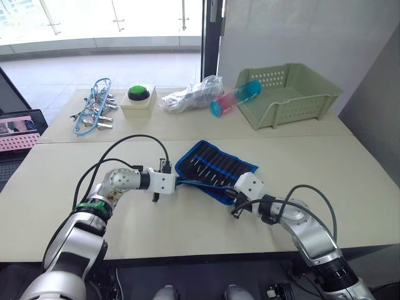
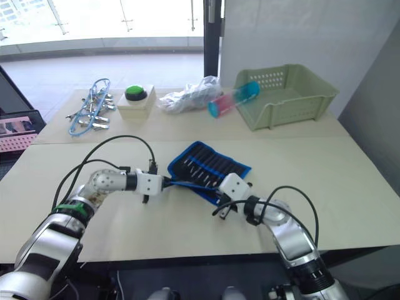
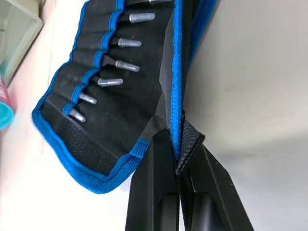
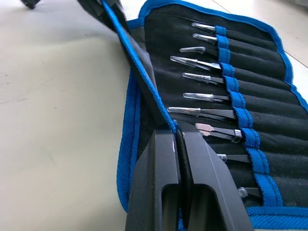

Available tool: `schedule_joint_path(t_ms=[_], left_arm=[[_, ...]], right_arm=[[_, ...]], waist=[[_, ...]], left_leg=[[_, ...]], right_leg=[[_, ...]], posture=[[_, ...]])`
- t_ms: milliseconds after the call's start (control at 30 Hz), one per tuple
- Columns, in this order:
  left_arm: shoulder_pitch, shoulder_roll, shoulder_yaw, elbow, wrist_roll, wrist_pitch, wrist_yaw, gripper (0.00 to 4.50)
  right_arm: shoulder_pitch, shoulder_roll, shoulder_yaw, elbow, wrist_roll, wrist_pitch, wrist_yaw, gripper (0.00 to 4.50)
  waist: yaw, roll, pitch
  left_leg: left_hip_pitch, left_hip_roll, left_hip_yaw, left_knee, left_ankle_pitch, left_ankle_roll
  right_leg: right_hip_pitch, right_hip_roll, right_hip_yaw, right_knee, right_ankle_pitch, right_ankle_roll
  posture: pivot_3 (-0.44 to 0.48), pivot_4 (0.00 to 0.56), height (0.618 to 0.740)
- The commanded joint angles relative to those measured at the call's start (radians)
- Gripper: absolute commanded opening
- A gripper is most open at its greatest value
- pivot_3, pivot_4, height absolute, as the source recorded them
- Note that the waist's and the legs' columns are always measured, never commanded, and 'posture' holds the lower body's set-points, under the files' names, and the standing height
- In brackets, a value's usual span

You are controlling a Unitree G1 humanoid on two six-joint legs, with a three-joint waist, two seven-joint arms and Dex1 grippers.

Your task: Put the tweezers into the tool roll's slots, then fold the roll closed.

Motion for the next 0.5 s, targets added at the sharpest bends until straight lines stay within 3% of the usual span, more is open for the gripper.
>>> schedule_joint_path(t_ms=[33, 100, 200, 500], left_arm=[[0.163, 0.083, 0.036, -0.276, -0.173, 0.278, -0.184, 0.03], [0.232, 0.105, 0.043, -0.412, -0.217, 0.398, -0.204, 0.03], [0.265, 0.107, 0.061, -0.487, -0.232, 0.494, -0.178, 0.03], [0.150, 0.032, 0.101, -0.403, -0.268, 0.706, -0.135, 0.03]], right_arm=[[0.022, -0.048, -0.046, -0.003, 0.013, -0.021, 0.037, 0.00], [0.043, -0.061, -0.049, -0.021, 0.030, -0.027, 0.064, 0.00], [0.062, -0.070, -0.057, -0.050, 0.062, -0.031, 0.094, 0.00], [-0.005, -0.045, -0.085, -0.030, 0.115, -0.026, 0.102, 0.00]], waist=[[-0.001, 0.000, 0.000], [0.002, 0.000, 0.000], [0.006, 0.000, 0.000], [0.018, 0.000, 0.000]], left_leg=[[0.000, 0.000, 0.000, 0.000, 0.000, 0.000], [0.001, 0.001, 0.000, -0.001, 0.000, 0.000], [0.001, 0.001, 0.000, 0.000, 0.000, 0.000], [0.000, 0.001, 0.001, 0.002, 0.000, 0.000]], right_leg=[[0.000, 0.000, 0.000, 0.000, 0.000, 0.000], [0.000, 0.001, 0.000, 0.000, 0.000, 0.000], [0.001, 0.001, 0.000, 0.000, 0.000, 0.000], [0.002, 0.000, 0.000, 0.000, 0.000, 0.000]], posture=[[0.000, 0.150, 0.740], [0.000, 0.150, 0.740], [0.000, 0.150, 0.740], [0.000, 0.150, 0.740]])
